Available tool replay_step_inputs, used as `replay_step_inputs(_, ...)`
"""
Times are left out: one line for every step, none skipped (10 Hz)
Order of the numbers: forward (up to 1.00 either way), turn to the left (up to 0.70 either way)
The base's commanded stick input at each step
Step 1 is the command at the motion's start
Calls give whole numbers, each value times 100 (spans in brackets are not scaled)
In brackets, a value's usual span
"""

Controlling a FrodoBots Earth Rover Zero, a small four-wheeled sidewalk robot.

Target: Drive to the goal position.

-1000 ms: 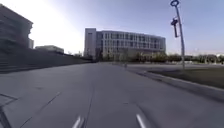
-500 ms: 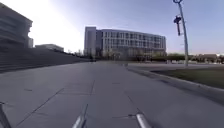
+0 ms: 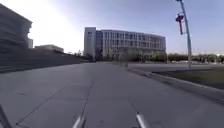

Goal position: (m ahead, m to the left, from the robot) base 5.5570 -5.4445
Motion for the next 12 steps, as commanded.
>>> replay_step_inputs(60,0)
replay_step_inputs(60,0)
replay_step_inputs(60,0)
replay_step_inputs(60,0)
replay_step_inputs(60,0)
replay_step_inputs(60,0)
replay_step_inputs(60,0)
replay_step_inputs(60,0)
replay_step_inputs(60,0)
replay_step_inputs(60,0)
replay_step_inputs(60,0)
replay_step_inputs(60,0)
